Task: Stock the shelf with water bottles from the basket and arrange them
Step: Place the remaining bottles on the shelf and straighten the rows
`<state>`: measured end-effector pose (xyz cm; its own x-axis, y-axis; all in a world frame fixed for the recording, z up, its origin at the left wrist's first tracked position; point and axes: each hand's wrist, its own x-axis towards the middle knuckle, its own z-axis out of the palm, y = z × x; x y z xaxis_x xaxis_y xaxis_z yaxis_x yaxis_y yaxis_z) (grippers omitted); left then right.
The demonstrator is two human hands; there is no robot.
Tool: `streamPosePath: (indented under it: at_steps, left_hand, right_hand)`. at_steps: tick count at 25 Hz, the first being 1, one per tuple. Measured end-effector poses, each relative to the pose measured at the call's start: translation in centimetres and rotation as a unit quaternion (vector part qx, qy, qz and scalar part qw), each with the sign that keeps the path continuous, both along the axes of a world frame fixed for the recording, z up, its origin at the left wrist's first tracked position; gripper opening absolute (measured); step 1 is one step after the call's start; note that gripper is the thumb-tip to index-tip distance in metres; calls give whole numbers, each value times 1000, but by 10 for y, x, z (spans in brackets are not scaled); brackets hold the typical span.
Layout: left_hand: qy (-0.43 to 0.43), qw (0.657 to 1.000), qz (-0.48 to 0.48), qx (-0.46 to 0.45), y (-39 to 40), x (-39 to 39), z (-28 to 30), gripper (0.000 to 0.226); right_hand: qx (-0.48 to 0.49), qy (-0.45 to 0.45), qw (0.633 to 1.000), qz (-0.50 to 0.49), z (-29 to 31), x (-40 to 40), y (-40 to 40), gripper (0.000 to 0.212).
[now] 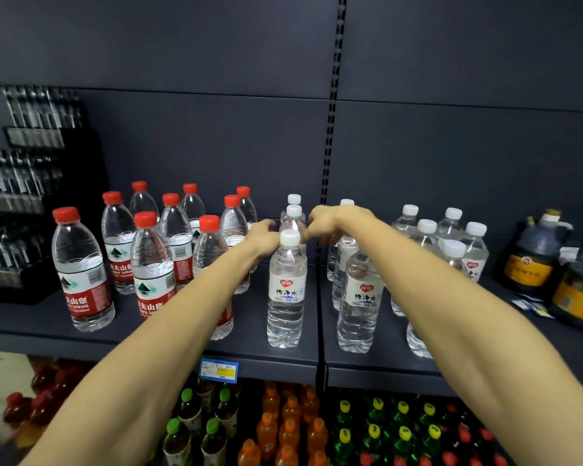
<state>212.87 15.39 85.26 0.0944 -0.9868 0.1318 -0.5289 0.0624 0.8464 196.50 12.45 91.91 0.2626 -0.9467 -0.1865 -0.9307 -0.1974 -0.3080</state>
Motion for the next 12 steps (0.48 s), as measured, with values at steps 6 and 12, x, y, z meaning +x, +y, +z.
streamPosePath:
  at_steps: [6, 12]
  left_hand:
    - [-28, 999, -16, -9, -7, -3, -5, 31]
    - [-58, 998, -30, 18, -1, 3, 4, 33]
  right_hand:
    - [-70, -22, 997, -7, -14, 8, -5, 34]
    - [-104, -18, 994, 13, -16, 11, 1, 29]
